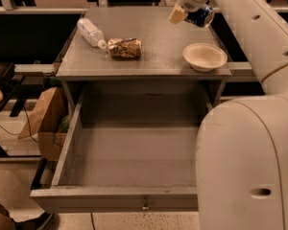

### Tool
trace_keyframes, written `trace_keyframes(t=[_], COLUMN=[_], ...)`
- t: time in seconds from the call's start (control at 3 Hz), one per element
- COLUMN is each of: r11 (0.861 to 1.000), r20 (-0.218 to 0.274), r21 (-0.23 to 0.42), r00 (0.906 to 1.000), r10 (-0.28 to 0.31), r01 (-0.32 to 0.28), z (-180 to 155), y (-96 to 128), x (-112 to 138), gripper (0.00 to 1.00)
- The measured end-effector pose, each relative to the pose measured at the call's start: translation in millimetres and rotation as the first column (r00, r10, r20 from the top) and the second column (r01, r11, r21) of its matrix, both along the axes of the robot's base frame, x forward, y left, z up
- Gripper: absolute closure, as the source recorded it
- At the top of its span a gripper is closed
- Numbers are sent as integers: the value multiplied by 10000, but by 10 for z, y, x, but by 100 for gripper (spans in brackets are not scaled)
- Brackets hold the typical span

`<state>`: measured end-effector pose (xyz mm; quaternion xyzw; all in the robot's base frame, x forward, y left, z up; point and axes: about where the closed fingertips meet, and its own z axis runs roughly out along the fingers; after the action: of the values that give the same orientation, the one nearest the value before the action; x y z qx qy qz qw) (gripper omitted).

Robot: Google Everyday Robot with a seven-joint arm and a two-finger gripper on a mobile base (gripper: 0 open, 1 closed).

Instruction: Pick pepsi can from top drawer and place on counter

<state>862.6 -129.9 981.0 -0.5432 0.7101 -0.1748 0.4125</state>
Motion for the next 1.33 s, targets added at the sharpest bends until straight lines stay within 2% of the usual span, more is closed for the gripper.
trace_keyframes(t=[0.33,0.67,1.0,1.33], r11=[9868,9404,8787,8134], r20=[374,1017,1811,2525], r21=[1581,3388,4774,5812], r00=[9985,9925,9785,9557], r10=[-404,-684,-982,-1515], r01=[340,301,-1,-246], z=[-73,-172,-164,19], y=[-253,-429,-467,-646], x=[45,262,548,663], gripper=[100,100,100,100])
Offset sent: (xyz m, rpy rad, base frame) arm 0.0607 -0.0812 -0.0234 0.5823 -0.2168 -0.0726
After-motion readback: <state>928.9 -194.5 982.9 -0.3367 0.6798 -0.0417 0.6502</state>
